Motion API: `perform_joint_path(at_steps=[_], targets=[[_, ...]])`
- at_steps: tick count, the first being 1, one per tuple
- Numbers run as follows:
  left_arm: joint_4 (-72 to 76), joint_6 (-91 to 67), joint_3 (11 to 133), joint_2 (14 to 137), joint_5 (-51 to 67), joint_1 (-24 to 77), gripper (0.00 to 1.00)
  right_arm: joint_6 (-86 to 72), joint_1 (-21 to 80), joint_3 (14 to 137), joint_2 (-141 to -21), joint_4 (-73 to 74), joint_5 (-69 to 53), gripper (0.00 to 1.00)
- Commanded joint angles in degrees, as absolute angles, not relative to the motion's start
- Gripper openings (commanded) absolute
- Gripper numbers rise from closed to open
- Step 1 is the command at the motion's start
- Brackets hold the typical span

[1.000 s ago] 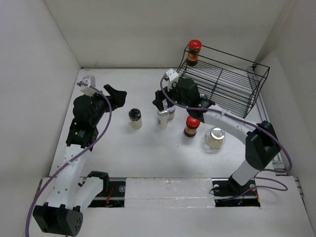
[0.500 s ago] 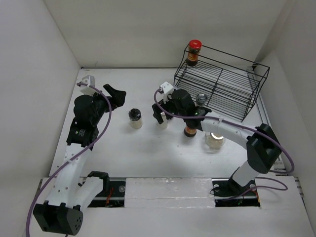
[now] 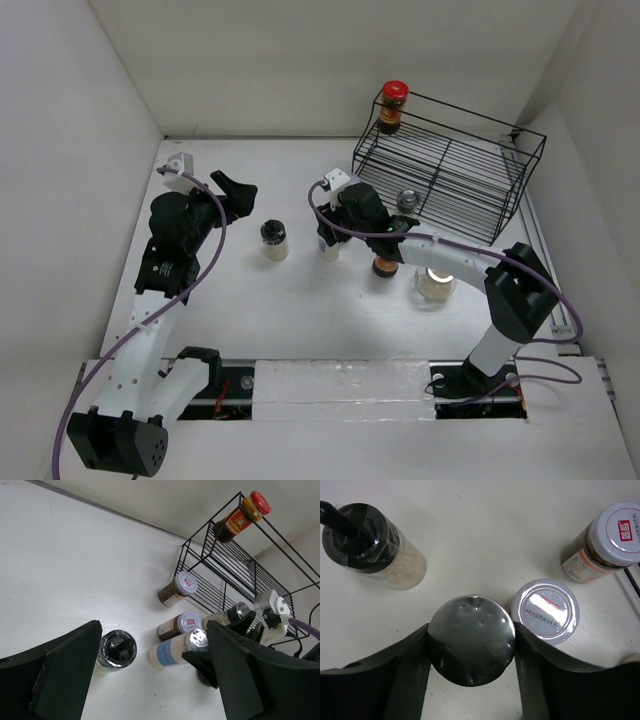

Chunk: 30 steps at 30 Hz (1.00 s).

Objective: Organize the condiment bottles

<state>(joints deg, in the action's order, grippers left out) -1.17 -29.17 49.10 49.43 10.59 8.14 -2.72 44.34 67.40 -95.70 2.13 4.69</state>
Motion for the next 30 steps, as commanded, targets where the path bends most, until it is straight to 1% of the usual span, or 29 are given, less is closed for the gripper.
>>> perform_joint_path(at_steps=[1, 2, 4, 5, 10, 12, 17, 18, 19, 22, 25, 27, 30], targets=[[1.0, -29.5, 49.3, 49.1, 12.0, 7.8, 0.82, -3.9, 44.8, 68.1, -95.7, -1.1, 5.4, 0.54], [1.0, -29.5, 49.3, 49.7, 12.0, 7.8, 0.82, -3.9, 44.8, 69.3, -94.7, -3.1, 4.8, 0.48], [1.0, -29.5, 49.3, 49.7, 12.0, 7.8, 0.82, -4.4, 44.3, 71.2, -94.1, -5.1, 3.1, 0.48], [1.0, -29.5, 49.3, 49.7, 12.0, 7.8, 0.82, -3.7, 43.6, 74.9, -93.3, -6.0, 3.1, 0.48], [1.0, -29.5, 49.3, 49.1, 12.0, 7.8, 0.82, -2.4, 38.3, 84.3, -90.4, -13.3, -1.3, 0.48], [1.0, -29.5, 49.3, 48.6, 12.0, 7.8, 0.82, -1.7, 33.3, 89.4, -89.9, -11.8, -2.5, 0.48], [1.0, -29.5, 49.3, 49.1, 12.0, 7.8, 0.82, -2.2, 22.9, 95.2, -88.6, -10.7, -4.7, 0.48], [1.0, -29.5, 49.3, 49.1, 12.0, 7.8, 0.82, -2.2, 20.1, 96.6, -89.3, -9.9, -4.7, 0.48], [1.0, -29.5, 49.3, 49.1, 12.0, 7.8, 0.82, -2.2, 18.7, 99.6, -90.6, -8.5, -4.7, 0.48], [1.0, -29.5, 49.3, 49.1, 12.0, 7.8, 0.82, -2.2, 14.2, 103.0, -92.4, -7.7, -3.2, 0.49], [1.0, -29.5, 49.3, 49.7, 12.0, 7.8, 0.82, -2.2, 10.0, 108.7, -96.7, -5.7, -4.4, 0.49], [1.0, -29.5, 49.8, 49.7, 12.0, 7.8, 0.82, -2.2, 8.3, 116.3, -101.7, -0.8, -6.0, 0.49], [1.0, -29.5, 49.8, 49.7, 12.0, 7.8, 0.82, -2.2, 6.3, 121.9, -106.2, 1.8, -7.1, 0.49]])
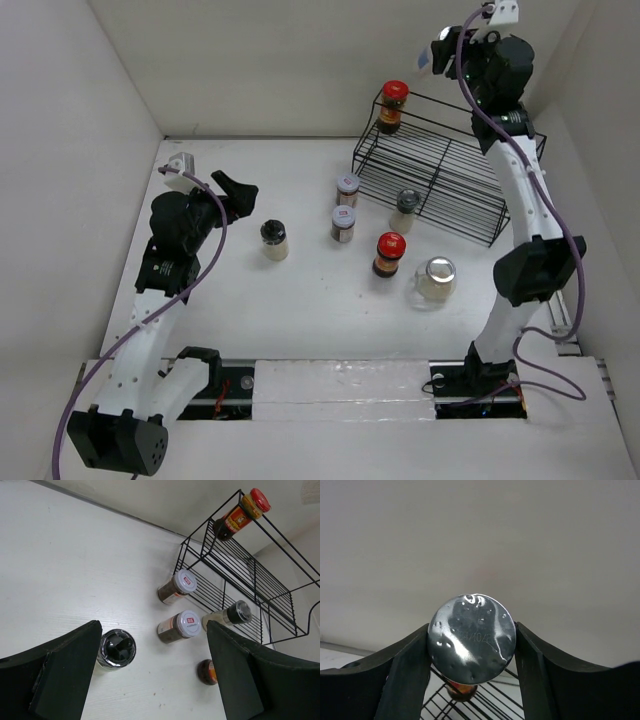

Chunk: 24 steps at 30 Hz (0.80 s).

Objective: Organize the condiment bottles

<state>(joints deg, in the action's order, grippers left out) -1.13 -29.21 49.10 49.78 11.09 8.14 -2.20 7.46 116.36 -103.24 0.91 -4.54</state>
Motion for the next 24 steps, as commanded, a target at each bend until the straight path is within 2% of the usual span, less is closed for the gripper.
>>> perform_joint_path(at_steps=[1, 7, 18, 24], targets=[[1.0, -29.5, 49.8, 49.7, 12.0, 7.8, 0.82, -2.2, 5.8, 122.8, -107.0, 1.8, -7.1, 0.49], [0.4, -29.0, 49.8, 50.2, 12.0, 7.8, 0.82, -2.2, 4.0, 128.8, -112.4, 6.2, -8.5, 0.49], [0.4, -29.0, 49.8, 50.7, 12.0, 7.8, 0.82, -2.2, 4.0, 121.0, -110.0, 6.2, -9.1, 0.49], [0.4, -29.0, 49.8, 50.2, 12.5, 7.8, 0.82, -2.2, 4.0, 122.9, -110.9, 10.2, -8.1, 0.49]])
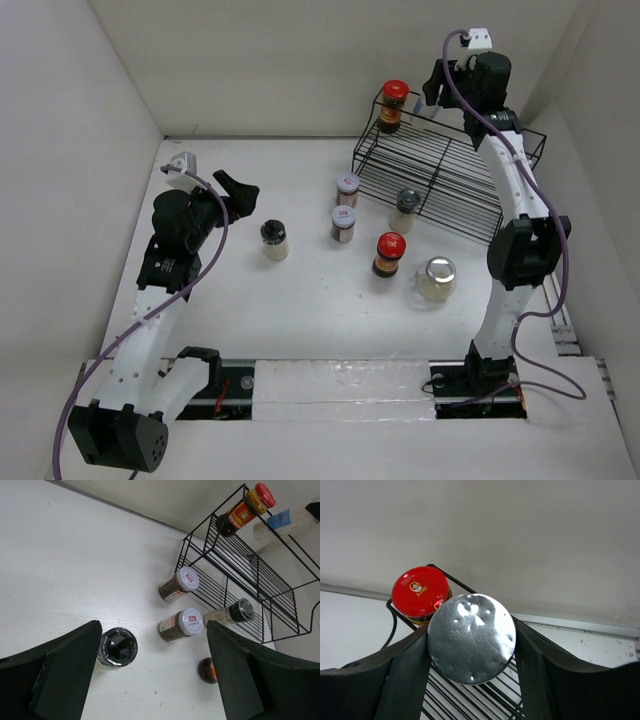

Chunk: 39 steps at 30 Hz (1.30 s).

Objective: Organize the condiment bottles

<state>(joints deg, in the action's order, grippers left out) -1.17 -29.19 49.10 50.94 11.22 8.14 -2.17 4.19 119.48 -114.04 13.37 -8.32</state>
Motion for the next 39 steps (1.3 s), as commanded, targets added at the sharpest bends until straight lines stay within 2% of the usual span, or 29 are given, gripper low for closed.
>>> perform_joint_path(at_steps=[1, 12, 20, 21, 25, 29, 31, 34, 37, 38, 39], targets=[[1.0, -29.0, 49.8, 50.2, 12.5, 7.8, 0.82, -1.7, 4.0, 123.7, -111.7, 11.2, -8.1, 0.49], [1.0, -29.0, 49.8, 50.2, 12.5, 7.8, 0.82, -1.7, 4.6, 125.7, -118.4, 13.2, -10.1, 0.50], [1.0, -29.0, 49.8, 50.2, 12.5, 7.8, 0.82, -1.7, 5.1, 128.9, -121.4, 15.1, -10.3, 0.72], [1.0, -29.0, 49.8, 50.2, 12.5, 7.8, 0.82, -1.7, 5.1, 129.5, -121.4, 15.1, -10.3, 0.78], [1.0, -29.0, 49.8, 50.2, 13.0, 7.8, 0.82, -1.7, 5.6, 130.9, -119.5, 14.3, -10.8, 0.92], [1.0, -29.0, 49.8, 49.7, 13.0, 7.8, 0.82, -1.7, 5.6, 128.9, -115.0, 13.1, -10.2, 0.98], [1.0, -29.5, 49.8, 49.7, 13.0, 7.8, 0.82, -1.7, 5.6, 125.0, -111.4, 11.2, -9.0, 1.00], [1.0, -29.5, 49.3, 49.7, 13.0, 7.8, 0.82, -1.7, 7.8, 111.6, -100.8, 5.2, -4.3, 1.00], [1.0, -29.5, 49.3, 49.7, 13.5, 7.8, 0.82, -1.1, 11.1, 92.6, -87.1, -0.5, 0.5, 0.95], [1.0, -29.5, 49.3, 49.7, 14.1, 7.8, 0.82, -1.8, 14.1, 87.2, -83.8, -2.2, 2.3, 0.91], [1.0, -29.5, 49.3, 49.7, 14.1, 7.8, 0.82, -4.0, 15.7, 76.2, -77.8, -5.8, 3.9, 0.81]])
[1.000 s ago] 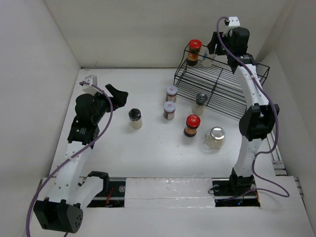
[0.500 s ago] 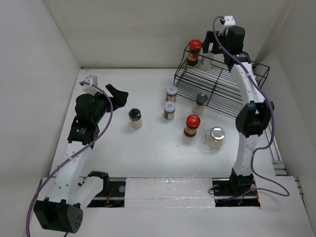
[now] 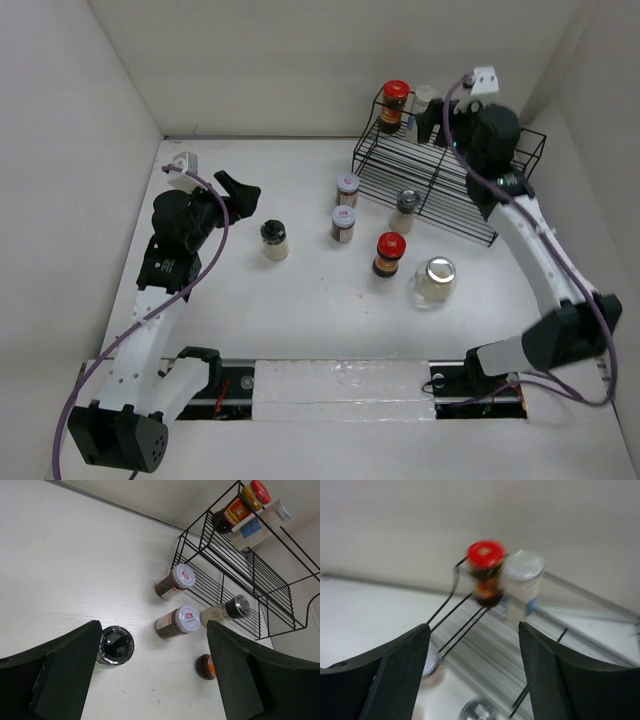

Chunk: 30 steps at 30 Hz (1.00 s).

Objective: Organize the condiment bottles

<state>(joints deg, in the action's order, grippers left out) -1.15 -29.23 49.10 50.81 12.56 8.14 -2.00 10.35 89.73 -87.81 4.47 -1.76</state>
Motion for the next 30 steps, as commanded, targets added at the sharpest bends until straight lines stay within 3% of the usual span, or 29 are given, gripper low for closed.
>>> perform_joint_path(at_steps=[1, 2, 3, 6, 8, 9, 12, 28, 30], targets=[[1.0, -29.5, 49.3, 49.7, 14.1, 7.8, 0.82, -5.5, 17.3, 70.9, -75.3, -8.0, 6.0, 0.75], [1.0, -29.5, 49.3, 49.7, 14.6, 7.8, 0.82, -7.5, 20.2, 65.9, -73.2, -10.3, 6.8, 0.64], [1.5, -29.5, 49.3, 49.7, 14.6, 7.8, 0.82, -9.1, 21.3, 58.6, -70.3, -13.1, 6.8, 0.44], [1.5, -30.1, 49.3, 49.7, 15.2, 7.8, 0.82, -10.8, 27.2, 52.8, -66.8, -10.0, 9.4, 0.43], [1.5, -30.1, 49.3, 49.0, 15.2, 7.8, 0.82, -10.8, 30.8, 48.0, -62.7, -3.7, 10.5, 0.59], [1.5, -30.1, 49.3, 49.0, 15.2, 7.8, 0.82, -10.8, 33.8, 45.6, -60.4, 1.3, 11.9, 0.80], [1.5, -30.1, 49.8, 49.0, 14.7, 7.8, 0.82, -10.8, 36.6, 44.4, -58.9, 8.2, 12.0, 0.99], [1.0, -30.1, 49.8, 49.1, 15.3, 7.8, 0.82, -12.0, 38.5, 46.4, -70.7, 9.0, 15.6, 0.99], [1.0, -30.1, 49.8, 49.1, 15.3, 7.8, 0.82, -12.0, 38.5, 46.4, -72.0, 8.3, 15.0, 0.93]])
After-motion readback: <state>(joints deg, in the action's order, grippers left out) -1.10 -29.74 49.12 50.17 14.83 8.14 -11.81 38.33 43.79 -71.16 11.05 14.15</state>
